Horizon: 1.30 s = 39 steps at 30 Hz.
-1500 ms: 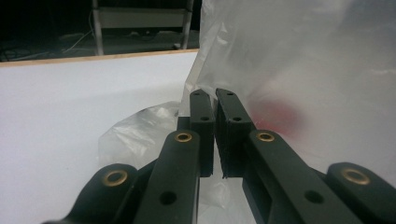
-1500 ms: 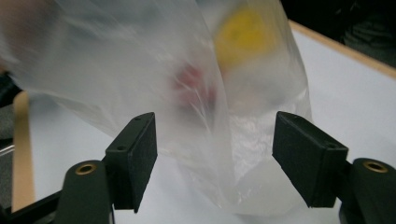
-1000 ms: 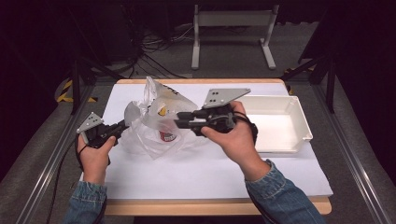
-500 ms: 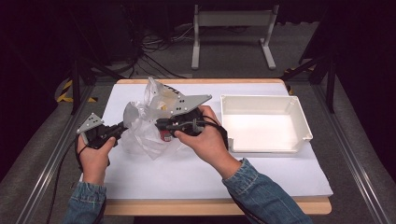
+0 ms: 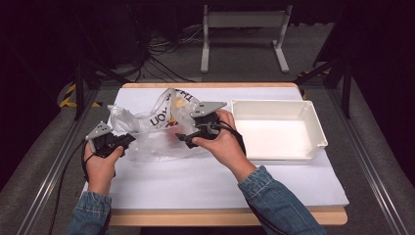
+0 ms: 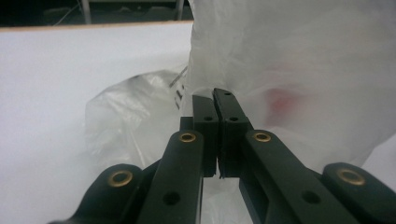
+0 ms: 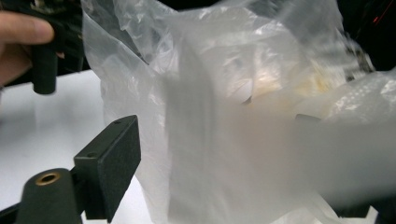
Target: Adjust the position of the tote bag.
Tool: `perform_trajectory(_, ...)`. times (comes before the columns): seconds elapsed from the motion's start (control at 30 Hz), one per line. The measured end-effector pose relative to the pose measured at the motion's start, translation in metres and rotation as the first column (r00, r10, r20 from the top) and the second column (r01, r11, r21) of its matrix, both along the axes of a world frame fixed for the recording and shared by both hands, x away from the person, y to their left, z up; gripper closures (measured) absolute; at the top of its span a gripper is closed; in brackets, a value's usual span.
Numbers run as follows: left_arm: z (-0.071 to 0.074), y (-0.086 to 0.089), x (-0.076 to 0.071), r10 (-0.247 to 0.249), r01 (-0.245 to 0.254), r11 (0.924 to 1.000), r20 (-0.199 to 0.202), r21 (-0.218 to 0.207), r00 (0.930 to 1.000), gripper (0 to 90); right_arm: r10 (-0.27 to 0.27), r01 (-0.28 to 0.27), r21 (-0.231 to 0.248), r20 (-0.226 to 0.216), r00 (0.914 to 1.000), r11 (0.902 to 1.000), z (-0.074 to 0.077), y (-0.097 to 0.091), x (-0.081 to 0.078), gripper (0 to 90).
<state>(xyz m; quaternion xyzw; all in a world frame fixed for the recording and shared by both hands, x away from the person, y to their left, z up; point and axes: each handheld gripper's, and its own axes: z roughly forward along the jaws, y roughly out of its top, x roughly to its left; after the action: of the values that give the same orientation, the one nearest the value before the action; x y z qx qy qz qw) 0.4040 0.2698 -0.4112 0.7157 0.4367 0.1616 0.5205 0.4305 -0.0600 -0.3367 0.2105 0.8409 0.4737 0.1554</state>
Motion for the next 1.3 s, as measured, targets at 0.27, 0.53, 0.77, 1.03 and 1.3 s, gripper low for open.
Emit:
perform_trajectory(0.27, -0.021, 0.009, 0.005, 0.03, -0.029, 0.9993, -0.086, 0.022, 0.9959, 89.1, -0.093, 0.086, -0.072, -0.11, 0.9896, 0.9937, -0.029, -0.016, 0.012, 16.7)
perform_trajectory(0.53, -0.023, 0.014, 0.001, 0.036, -0.034, 0.9992, -0.111, 0.021, 0.9932, 83.8, -0.099, 0.083, -0.107, -0.159, 0.9823, 0.9908, -0.044, -0.023, 0.007, 16.9)
perform_trajectory(0.77, 0.017, 0.017, -0.027, 0.003, -0.003, 0.9998, 0.009, -0.018, 1.0, 57.6, -0.091, 0.081, -0.068, -0.148, 0.9849, 0.9944, -0.039, -0.025, 0.006, 17.7)
perform_trajectory(1.03, 0.064, -0.005, -0.058, -0.113, 0.114, 0.9935, 0.098, 0.002, 0.9887, 58.9, -0.086, 0.079, -0.059, -0.142, 0.9861, 0.9952, -0.039, -0.024, 0.004, 17.7)
perform_trajectory(1.3, 0.073, -0.047, -0.042, -0.199, 0.195, 0.9798, 0.122, 0.044, 0.9724, 71.2, -0.072, 0.064, -0.06, -0.137, 0.9879, 0.9961, -0.037, -0.022, -0.002, 17.7)
